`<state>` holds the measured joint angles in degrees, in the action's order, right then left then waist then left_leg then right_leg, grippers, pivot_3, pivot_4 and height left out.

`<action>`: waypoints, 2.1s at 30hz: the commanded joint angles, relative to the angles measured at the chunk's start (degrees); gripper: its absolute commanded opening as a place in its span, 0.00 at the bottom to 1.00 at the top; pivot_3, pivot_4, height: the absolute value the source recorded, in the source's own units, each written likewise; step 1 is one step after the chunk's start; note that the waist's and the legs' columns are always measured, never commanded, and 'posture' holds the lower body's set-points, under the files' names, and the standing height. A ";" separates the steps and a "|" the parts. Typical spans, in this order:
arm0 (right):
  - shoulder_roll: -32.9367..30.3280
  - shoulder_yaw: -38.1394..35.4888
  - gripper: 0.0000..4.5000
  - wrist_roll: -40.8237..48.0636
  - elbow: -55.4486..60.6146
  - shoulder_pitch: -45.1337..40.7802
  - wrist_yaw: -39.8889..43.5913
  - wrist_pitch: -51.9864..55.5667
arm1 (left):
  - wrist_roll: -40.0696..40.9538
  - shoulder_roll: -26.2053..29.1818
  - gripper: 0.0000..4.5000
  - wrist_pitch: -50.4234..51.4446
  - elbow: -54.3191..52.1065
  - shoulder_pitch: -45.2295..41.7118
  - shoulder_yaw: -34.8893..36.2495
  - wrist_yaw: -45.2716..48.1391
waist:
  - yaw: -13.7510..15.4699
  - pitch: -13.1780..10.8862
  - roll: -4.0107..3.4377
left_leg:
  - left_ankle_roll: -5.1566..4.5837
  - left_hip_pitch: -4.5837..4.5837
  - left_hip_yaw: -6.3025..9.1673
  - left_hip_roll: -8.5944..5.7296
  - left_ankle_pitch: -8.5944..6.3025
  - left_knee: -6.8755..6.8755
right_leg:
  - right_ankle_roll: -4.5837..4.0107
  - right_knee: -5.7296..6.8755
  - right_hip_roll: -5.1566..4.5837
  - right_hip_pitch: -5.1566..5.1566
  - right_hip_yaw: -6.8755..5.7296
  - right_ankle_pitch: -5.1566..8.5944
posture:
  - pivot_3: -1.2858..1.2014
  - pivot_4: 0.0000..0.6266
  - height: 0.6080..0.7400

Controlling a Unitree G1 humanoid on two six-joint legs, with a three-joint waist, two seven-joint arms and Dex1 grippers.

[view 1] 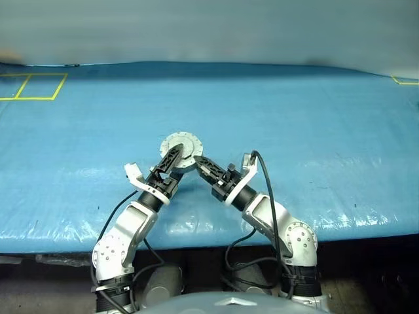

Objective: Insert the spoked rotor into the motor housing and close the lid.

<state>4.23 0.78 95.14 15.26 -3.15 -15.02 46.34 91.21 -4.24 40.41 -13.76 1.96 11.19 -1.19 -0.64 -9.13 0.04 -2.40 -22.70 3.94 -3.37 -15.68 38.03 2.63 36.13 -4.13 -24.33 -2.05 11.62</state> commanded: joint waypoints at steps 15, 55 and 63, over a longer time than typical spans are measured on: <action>-2.28 1.26 0.27 4.24 3.79 0.75 0.73 -0.82 | 0.78 -3.01 0.56 -7.08 1.52 -1.39 -1.63 -3.58 | -0.03 0.01 0.01 | -0.06 0.06 -0.22 0.02 0.00 0.14 | 0.04 0.14 0.05 -0.01 0.20 -0.06 | 0.52 0.24 1.00; -19.92 13.44 1.00 -62.17 12.36 3.90 14.51 -17.02 | -19.82 7.38 0.54 -14.55 32.05 -32.82 8.31 -3.61 | 0.68 0.02 0.23 | -0.22 0.08 -0.66 0.04 -0.05 1.07 | 0.20 0.66 0.24 0.03 0.44 -0.40 | 0.52 0.24 1.00; -17.54 15.45 1.00 -70.00 11.81 6.23 17.53 -18.45 | -28.99 8.69 0.54 -20.18 55.96 -48.93 13.82 4.15 | 0.38 -0.02 0.28 | -0.22 0.05 -0.69 0.05 -0.05 1.04 | 0.22 0.63 0.24 -0.04 0.48 -0.41 | 0.52 0.24 1.00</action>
<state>-13.74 16.25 26.26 25.67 3.21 1.64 29.11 63.53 3.66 22.31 40.67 -43.18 23.99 -0.38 -0.26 -9.15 0.32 -2.62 -22.65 3.26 -3.33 -15.73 39.08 2.86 36.76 -3.89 -24.37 -1.58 11.21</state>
